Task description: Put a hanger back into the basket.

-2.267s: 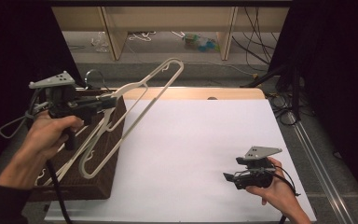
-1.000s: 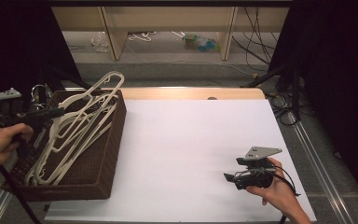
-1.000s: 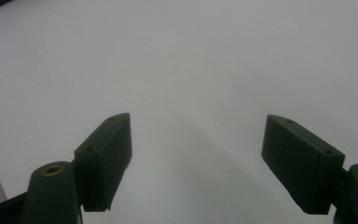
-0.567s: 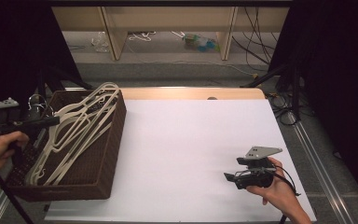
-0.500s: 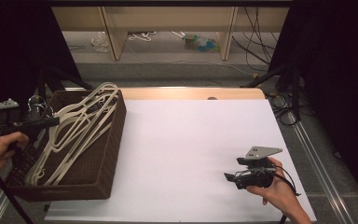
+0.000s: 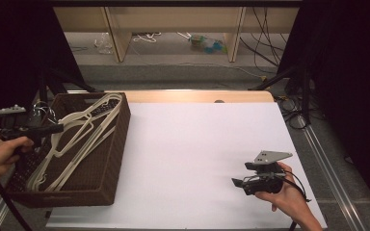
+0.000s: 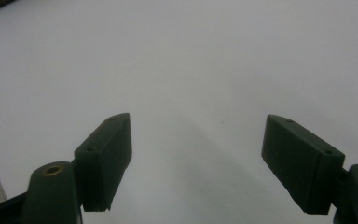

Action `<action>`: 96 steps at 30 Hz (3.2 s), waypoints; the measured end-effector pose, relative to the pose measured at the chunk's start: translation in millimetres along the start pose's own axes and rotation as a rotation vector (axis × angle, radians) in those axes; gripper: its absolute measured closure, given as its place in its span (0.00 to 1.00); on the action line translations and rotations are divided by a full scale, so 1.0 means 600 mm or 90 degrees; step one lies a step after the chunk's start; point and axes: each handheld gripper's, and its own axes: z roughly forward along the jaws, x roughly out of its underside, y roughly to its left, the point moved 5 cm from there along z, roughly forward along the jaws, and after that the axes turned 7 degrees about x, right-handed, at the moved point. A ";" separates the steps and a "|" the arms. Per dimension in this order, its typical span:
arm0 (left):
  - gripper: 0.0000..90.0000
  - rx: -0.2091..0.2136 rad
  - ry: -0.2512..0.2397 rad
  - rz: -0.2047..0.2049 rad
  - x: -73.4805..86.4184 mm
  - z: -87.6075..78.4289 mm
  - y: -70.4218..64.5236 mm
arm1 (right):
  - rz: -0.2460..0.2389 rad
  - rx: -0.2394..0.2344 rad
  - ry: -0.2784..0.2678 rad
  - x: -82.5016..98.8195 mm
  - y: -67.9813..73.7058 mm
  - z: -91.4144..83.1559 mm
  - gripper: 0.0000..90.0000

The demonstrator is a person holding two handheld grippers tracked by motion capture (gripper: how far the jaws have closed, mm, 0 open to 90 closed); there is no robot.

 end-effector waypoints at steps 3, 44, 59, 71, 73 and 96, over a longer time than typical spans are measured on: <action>0.90 -0.046 0.020 -0.001 0.008 0.003 0.009 | 0.000 -0.007 0.012 0.000 0.000 -0.004 0.28; 0.25 0.123 -0.080 0.125 0.035 0.135 -0.356 | 0.025 -0.006 -0.049 -0.002 0.003 -0.002 0.25; 0.24 0.165 -0.049 0.208 0.127 0.175 -0.433 | 0.026 -0.016 -0.062 0.003 0.017 -0.009 0.24; 0.24 0.153 -0.064 0.232 0.183 0.174 -0.420 | 0.053 -0.009 -0.117 0.017 0.042 -0.040 0.23; 0.23 0.149 -0.067 0.239 0.185 0.174 -0.419 | 0.058 -0.006 -0.127 0.020 0.046 -0.046 0.23; 0.21 0.141 -0.071 0.245 0.189 0.174 -0.413 | 0.061 -0.005 -0.176 0.036 0.060 -0.062 0.19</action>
